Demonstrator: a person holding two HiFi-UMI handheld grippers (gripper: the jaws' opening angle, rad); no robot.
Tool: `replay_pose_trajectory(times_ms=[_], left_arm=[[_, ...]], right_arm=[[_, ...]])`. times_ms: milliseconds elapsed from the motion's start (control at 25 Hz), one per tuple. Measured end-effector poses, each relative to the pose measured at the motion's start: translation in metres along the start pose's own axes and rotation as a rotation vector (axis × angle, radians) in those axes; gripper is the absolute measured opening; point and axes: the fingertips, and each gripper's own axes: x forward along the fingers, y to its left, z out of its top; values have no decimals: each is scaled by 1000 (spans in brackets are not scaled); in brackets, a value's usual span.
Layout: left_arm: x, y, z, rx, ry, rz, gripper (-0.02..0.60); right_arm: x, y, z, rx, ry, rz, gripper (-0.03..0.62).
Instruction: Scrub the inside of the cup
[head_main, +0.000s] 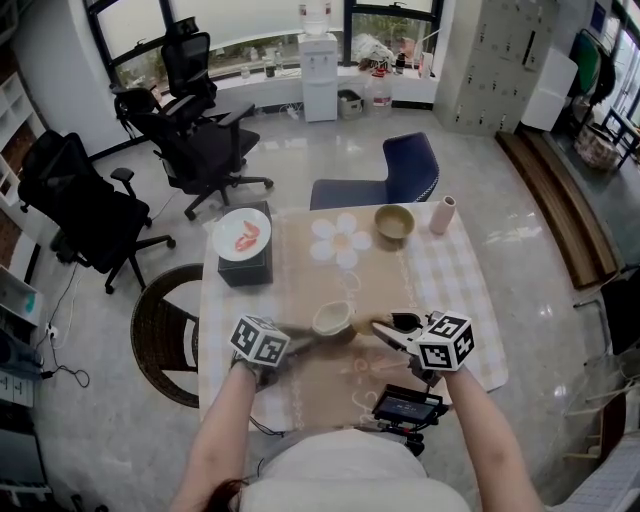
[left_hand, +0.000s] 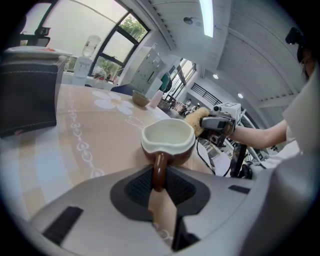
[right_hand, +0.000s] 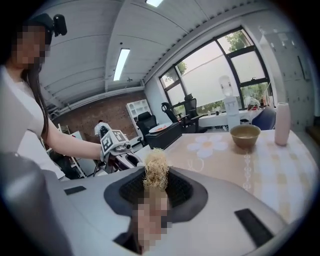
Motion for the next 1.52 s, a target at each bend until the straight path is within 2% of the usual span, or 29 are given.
replay_pose_trajectory(times_ms=[160,280,400,480,640,800,920,1080,1240,1400,1520], left_arm=[[0,1,0,5,11,7,61],[-1,4,0,-43,-5,11,61],[-1,4,-1,-50,-9,10,61],[-1,3,0,-68,-17,8,61],[-2,3,0,-106,-26,8,61],[-1,0,2,-98,-18,4,61],[-1,-1,4,-96,-11,4,60],[0,-4,6,-118,-1,9,60],[-1,-5,7,-161,-2,12,60],[0,-5,6,-182,-10,9,60],[0,-5,6,-142,-3,16,60]], right_arm=[[-5,0,-10,-21,21,-8,90],[-3,-1,-31,-76,109,-36,91],[7,1,-45,-143,175,-53,91],[8,-2,-37,-193,165,-102,91],[8,-7,-8,-369,133,-232,91],[13,0,16,-471,70,-258,91],[19,2,21,-514,75,-263,91],[22,-6,13,-487,108,-301,91],[26,-9,-2,-479,184,-340,91],[28,-10,-26,-436,293,-290,90],[24,-14,-28,-399,297,-274,91]])
